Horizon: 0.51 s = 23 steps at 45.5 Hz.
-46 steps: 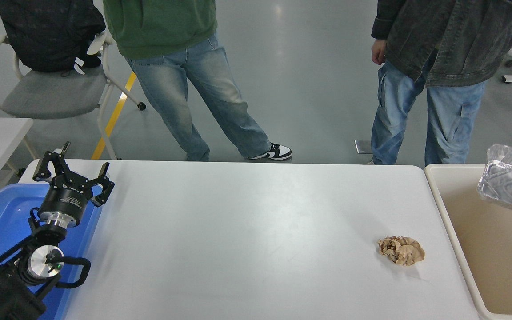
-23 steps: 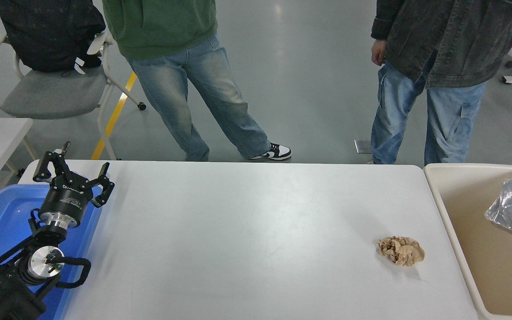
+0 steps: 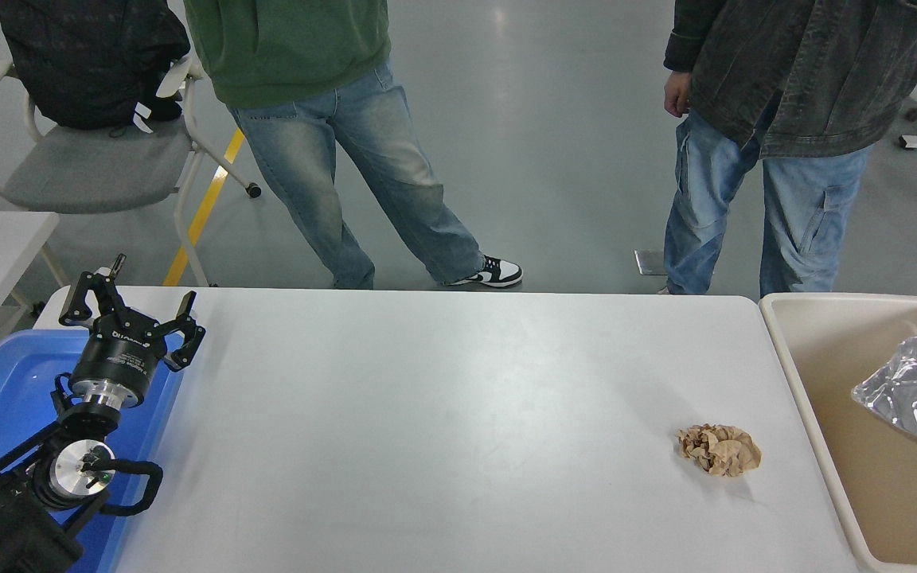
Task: Clean the table surface
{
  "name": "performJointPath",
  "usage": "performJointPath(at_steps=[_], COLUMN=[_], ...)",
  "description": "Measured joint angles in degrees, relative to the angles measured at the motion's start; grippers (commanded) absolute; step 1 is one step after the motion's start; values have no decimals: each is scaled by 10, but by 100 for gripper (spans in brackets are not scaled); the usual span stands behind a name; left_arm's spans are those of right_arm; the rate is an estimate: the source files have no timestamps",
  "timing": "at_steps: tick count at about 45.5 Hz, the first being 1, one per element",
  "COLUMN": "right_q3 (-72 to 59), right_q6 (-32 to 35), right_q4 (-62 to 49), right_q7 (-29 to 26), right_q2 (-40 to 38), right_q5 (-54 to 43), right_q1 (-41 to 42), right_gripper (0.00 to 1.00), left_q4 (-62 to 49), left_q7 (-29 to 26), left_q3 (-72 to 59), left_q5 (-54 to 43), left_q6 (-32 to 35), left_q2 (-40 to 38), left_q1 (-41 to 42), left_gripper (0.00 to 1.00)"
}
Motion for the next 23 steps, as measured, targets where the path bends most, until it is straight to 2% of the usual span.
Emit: performJointPath(at_steps=[23], right_q3=[50], right_q6=[-39], right_q4=[-9], right_q7=[-34], right_q2=[42], right_q5=[18], right_q1=[4], right_gripper=[0], left_q4=[0], left_q7=[0], left_q3=[0], left_q5=[0], left_q6=[0], left_q2=[0], left_q1=[0], left_gripper=[99])
